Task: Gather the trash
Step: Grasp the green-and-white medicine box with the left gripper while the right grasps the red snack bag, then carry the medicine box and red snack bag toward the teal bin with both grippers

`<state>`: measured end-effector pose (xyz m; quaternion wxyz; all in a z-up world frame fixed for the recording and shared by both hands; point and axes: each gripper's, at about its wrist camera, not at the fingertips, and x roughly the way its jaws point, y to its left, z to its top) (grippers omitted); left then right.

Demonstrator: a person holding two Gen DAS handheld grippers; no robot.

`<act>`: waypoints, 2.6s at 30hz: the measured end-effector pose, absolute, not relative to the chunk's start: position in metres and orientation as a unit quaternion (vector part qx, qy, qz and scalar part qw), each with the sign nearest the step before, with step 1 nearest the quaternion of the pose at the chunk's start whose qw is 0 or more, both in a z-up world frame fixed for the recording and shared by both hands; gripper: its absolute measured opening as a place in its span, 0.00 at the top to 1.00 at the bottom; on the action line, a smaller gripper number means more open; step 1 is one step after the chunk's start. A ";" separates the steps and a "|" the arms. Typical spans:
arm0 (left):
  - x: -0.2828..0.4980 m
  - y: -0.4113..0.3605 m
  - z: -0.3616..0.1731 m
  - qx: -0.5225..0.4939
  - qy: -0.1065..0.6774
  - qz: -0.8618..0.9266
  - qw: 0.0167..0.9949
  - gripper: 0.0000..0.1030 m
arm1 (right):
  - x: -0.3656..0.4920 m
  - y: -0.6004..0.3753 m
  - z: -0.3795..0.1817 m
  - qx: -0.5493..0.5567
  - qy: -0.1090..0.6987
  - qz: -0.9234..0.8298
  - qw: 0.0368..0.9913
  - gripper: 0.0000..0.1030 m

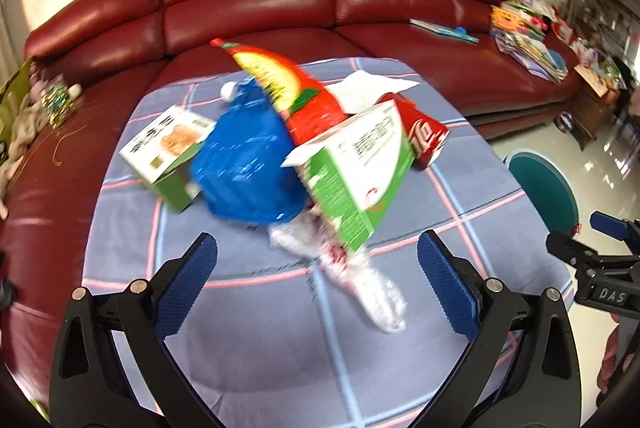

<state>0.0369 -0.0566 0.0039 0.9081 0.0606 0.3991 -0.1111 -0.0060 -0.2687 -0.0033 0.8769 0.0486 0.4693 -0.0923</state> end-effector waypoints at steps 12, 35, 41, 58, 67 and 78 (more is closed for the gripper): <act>0.087 -0.092 -0.012 0.076 0.441 -0.125 0.885 0.31 | 0.009 -0.305 -0.026 0.085 0.482 -0.097 0.866 0.03; 0.087 -0.078 -0.045 0.066 0.488 -0.178 0.852 0.95 | 0.281 -0.351 -0.035 0.004 0.508 0.043 0.860 0.08; 0.095 -0.082 -0.045 0.045 0.485 -0.186 0.853 0.96 | 0.278 -0.315 -0.040 0.027 0.491 0.113 0.864 0.12; 0.085 -0.066 0.063 -0.014 0.379 -0.224 0.898 0.97 | 0.212 -0.276 0.033 0.014 0.475 0.080 0.876 0.12; 0.099 0.001 0.087 -0.052 0.346 -0.180 0.919 0.97 | 0.201 -0.205 0.042 0.007 0.495 0.120 0.861 0.11; 0.118 0.025 0.063 -0.046 0.365 -0.162 0.916 0.97 | 0.210 -0.149 -0.039 -0.016 0.567 0.201 0.799 0.11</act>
